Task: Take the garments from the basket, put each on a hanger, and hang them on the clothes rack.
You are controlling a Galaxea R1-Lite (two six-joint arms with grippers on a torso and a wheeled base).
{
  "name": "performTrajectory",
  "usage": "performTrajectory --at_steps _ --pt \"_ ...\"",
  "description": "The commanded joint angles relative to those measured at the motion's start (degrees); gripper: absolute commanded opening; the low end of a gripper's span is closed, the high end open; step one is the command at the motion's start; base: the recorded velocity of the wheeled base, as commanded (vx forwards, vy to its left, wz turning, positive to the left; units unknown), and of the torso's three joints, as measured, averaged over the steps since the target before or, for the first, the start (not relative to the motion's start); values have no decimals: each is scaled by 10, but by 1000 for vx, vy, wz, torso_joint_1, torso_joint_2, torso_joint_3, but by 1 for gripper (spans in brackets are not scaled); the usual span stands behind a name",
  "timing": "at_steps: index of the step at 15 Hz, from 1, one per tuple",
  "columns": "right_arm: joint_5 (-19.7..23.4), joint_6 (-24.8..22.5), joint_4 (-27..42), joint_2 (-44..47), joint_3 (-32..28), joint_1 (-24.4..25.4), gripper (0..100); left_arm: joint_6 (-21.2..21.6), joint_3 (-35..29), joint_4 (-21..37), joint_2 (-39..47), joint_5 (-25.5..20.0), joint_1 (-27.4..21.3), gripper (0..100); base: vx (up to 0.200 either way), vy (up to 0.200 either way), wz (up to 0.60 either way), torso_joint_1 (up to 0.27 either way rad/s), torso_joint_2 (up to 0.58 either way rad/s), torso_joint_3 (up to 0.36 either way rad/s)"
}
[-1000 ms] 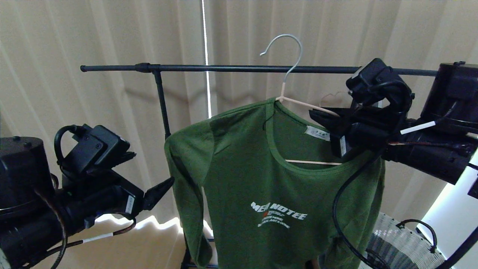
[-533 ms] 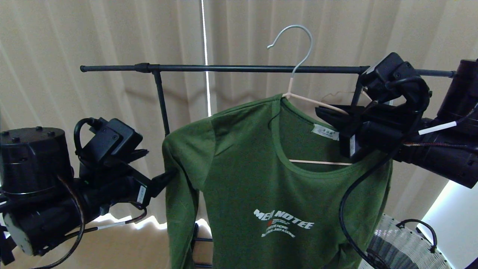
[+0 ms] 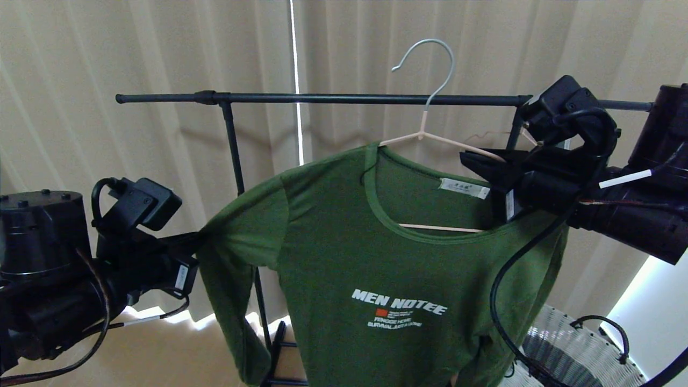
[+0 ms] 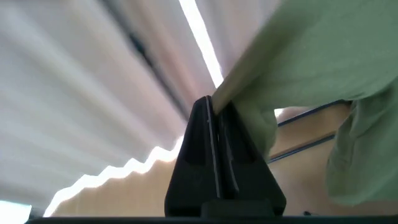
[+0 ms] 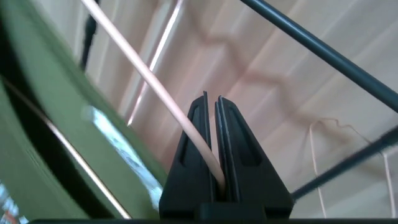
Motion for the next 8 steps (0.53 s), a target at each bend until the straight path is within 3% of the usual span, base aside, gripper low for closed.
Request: performTrajectory --at_steps 1,3,4,6,8 --pt "0 0 0 6 -2 -10 0 -1 14 0 -2 0 18 0 0 0 0 0 0 0" --pt "0 -1 3 7 -4 -10 0 0 14 0 -3 -1 17 0 0 0 0 0 0 0" --pt "-1 -1 4 7 -6 -10 0 -1 12 0 -3 -2 16 100 0 0 0 0 0 0" --pt "-3 -1 7 6 -8 -13 0 -4 16 0 -8 -3 15 100 0 0 0 0 0 0" --pt "-10 -1 8 6 -5 -24 0 -44 35 -15 -32 -17 14 100 0 0 0 0 0 0"
